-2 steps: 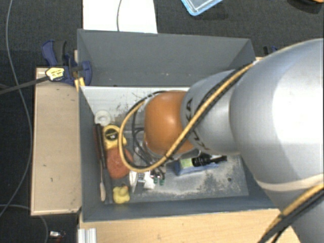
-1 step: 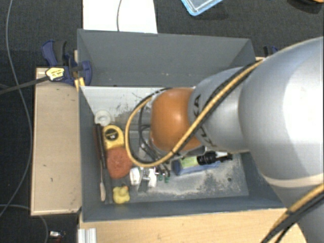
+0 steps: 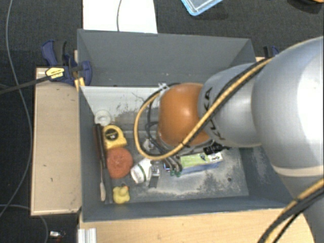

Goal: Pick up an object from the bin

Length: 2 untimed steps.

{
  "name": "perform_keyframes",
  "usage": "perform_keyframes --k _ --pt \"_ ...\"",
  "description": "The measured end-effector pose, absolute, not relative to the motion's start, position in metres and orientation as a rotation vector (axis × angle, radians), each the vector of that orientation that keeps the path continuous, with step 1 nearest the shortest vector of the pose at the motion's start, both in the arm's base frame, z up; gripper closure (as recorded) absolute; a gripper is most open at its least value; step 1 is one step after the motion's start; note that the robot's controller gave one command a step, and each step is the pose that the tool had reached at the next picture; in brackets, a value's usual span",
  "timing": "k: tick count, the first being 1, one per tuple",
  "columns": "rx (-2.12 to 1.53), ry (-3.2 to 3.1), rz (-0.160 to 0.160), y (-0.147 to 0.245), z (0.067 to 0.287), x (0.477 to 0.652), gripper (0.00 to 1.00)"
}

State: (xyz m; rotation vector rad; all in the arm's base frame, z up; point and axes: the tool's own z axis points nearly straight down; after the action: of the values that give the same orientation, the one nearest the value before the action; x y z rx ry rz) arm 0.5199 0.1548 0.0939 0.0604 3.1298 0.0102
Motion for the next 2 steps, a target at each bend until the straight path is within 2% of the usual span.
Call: perform_keyframes --k 1,2 --pt "0.16 3.129 0.011 0.1195 0.089 0.5096 1.0" --pt "0.164 3.129 0.011 0.1194 0.089 0.5097 1.0"
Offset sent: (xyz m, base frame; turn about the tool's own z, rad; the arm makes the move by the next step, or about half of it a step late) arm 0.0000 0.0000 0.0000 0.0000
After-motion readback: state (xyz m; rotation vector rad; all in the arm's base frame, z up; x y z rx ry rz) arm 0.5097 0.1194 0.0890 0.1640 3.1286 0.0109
